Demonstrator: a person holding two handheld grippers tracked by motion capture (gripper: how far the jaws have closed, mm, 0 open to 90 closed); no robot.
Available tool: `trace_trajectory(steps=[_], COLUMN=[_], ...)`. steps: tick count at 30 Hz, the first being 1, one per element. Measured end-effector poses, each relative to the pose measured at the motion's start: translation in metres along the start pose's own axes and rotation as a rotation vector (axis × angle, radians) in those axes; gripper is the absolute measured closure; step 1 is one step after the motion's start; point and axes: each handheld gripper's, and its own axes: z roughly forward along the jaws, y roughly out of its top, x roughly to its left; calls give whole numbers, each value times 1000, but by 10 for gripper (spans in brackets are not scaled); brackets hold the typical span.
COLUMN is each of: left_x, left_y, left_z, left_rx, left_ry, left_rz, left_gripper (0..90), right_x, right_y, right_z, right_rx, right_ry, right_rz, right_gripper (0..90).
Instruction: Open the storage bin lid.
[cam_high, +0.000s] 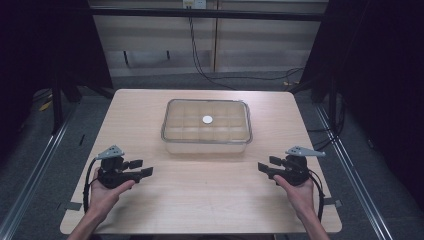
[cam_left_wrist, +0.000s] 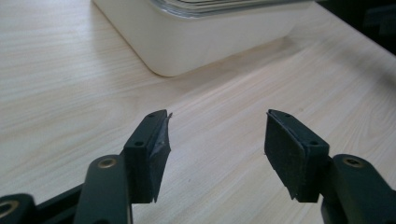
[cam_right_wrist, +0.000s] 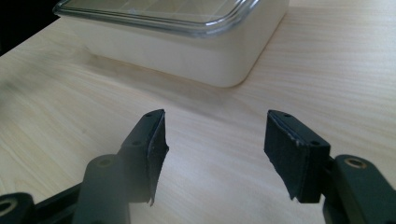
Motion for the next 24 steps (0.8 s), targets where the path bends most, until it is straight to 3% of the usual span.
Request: trace_trajectory(steps=[2, 7, 11, 14, 16, 24], left_x=[-1, 1, 4, 6, 8, 21], left_y=[3, 18, 26, 32, 37, 62], left_z=[0, 2, 5, 5, 5, 9], left_rx=[-11, 3, -5, -24, -35, -15], left_ry=[-20, -10, -21, 13, 8, 34], left_rz=[-8, 12, -3, 16, 8, 11], left_gripper=[379, 369, 357, 358, 370, 385], right_x=[-1, -2, -5, -9, -13, -19], right_y=[8, 26, 39, 52, 60, 81], right_z=[3, 6, 8, 11, 14, 29], right_rx=[1, -8, -3, 9, 19, 37], right_ry=[5, 17, 18, 16, 34, 56], right_rz=[-3, 2, 12, 2, 3, -16], right_gripper=[373, 343, 326, 321, 316, 355])
